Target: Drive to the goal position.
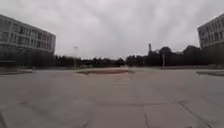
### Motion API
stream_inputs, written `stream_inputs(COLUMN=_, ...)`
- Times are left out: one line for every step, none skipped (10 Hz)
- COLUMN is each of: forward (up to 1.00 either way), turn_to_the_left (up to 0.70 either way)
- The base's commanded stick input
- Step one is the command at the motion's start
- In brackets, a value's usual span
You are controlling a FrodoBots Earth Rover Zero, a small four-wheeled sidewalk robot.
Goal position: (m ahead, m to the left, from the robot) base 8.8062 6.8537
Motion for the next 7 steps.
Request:
stream_inputs(forward=1.00, turn_to_the_left=0.00)
stream_inputs(forward=1.00, turn_to_the_left=0.00)
stream_inputs(forward=1.00, turn_to_the_left=0.00)
stream_inputs(forward=1.00, turn_to_the_left=0.00)
stream_inputs(forward=1.00, turn_to_the_left=0.00)
stream_inputs(forward=1.00, turn_to_the_left=0.00)
stream_inputs(forward=0.88, turn_to_the_left=0.00)
